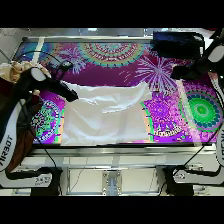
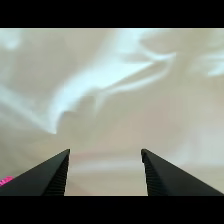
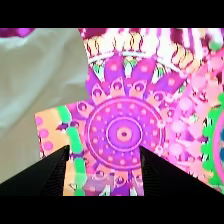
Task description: Fold the shirts.
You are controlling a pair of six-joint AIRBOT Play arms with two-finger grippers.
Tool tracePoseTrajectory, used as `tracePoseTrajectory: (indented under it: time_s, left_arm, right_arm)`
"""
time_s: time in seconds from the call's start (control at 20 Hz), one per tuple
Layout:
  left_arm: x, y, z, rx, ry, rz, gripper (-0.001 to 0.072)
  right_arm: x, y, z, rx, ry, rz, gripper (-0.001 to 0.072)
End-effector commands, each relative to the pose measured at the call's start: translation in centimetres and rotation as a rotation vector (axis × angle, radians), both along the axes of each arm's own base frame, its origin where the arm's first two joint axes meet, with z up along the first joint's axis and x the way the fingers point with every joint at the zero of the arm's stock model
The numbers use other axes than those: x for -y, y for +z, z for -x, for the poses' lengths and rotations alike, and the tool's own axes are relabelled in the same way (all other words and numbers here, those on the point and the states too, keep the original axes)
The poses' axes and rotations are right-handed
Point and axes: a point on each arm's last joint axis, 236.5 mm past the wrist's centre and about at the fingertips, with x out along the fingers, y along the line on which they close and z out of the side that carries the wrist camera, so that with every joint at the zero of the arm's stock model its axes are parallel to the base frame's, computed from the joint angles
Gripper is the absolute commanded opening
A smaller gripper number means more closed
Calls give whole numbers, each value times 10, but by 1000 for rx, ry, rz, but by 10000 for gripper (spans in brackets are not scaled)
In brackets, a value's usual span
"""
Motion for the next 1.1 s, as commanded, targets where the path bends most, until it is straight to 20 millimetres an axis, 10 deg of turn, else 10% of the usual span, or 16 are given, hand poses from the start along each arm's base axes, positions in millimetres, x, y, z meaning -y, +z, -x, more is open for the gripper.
tracePoseTrajectory:
  time_s: [0.0,0.45,0.65,0.7,0.85,1.05]
  left_arm:
    - [8,-39,14,-14,-242,-320,477]
    - [19,-88,-27,62,-95,-338,444]
    - [18,-103,-25,31,-79,-342,154]
    - [18,-104,-25,31,-79,-342,6]
    - [17,-94,-23,34,-71,-341,9]
    - [17,-47,-31,127,-38,-305,8]
  right_arm:
    - [-2,-26,56,-113,19,-33,491]
    - [-90,-93,96,-186,108,-408,491]
    - [-90,-95,98,-195,109,-407,490]
    - [-91,-95,101,-205,113,-408,490]
    - [-85,-105,115,-262,127,-376,488]
    - [-86,-176,174,-446,70,-377,490]
